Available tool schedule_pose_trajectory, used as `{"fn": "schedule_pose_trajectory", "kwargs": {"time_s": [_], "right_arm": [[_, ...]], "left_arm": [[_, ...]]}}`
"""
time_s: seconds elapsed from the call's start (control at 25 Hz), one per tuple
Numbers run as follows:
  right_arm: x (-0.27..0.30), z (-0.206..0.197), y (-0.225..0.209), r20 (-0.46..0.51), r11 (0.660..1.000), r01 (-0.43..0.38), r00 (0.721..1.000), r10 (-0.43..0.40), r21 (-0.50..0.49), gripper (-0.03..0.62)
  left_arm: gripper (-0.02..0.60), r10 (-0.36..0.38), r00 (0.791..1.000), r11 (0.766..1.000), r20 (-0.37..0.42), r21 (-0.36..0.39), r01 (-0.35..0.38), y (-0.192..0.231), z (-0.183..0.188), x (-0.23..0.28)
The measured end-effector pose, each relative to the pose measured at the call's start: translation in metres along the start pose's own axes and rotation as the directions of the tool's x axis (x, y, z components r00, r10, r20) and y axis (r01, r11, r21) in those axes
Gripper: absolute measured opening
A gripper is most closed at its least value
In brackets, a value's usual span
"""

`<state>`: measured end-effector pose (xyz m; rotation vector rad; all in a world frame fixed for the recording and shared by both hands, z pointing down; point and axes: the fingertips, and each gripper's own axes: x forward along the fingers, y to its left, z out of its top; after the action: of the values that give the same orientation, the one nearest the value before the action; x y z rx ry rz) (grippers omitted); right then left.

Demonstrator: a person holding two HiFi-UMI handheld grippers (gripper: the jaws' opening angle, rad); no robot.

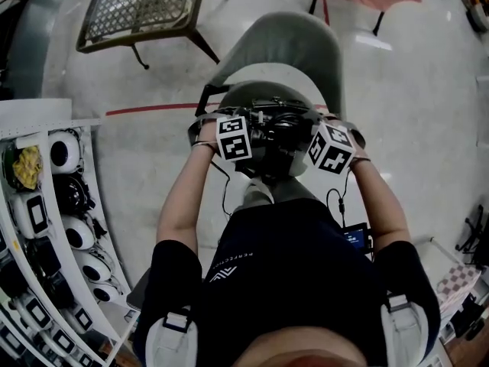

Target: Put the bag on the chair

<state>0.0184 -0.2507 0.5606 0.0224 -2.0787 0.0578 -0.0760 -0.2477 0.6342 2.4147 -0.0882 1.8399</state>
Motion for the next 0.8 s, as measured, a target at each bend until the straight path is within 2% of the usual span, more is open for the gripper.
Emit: {"fn": "schedule_pose_trajectory", "kwargs": {"time_s": [0.56,0.8], "right_arm": [[0.006,-0.016,-0.052,-0.008,0.997,0.000,1.000,0.001,0.075,0.110],[0.012,-0.017,-0.070,0.005,0.995,-0.004,1.000,0.004,0.100,0.112]], "left_arm": [[0.219,-0.031,0.999,0.998,-0.013,0.046,0.031,0.053,0.014,0.018],[0.222,-0.064,0.998,0.997,-0.026,0.042,0.065,0.067,0.014,0.026]]}}
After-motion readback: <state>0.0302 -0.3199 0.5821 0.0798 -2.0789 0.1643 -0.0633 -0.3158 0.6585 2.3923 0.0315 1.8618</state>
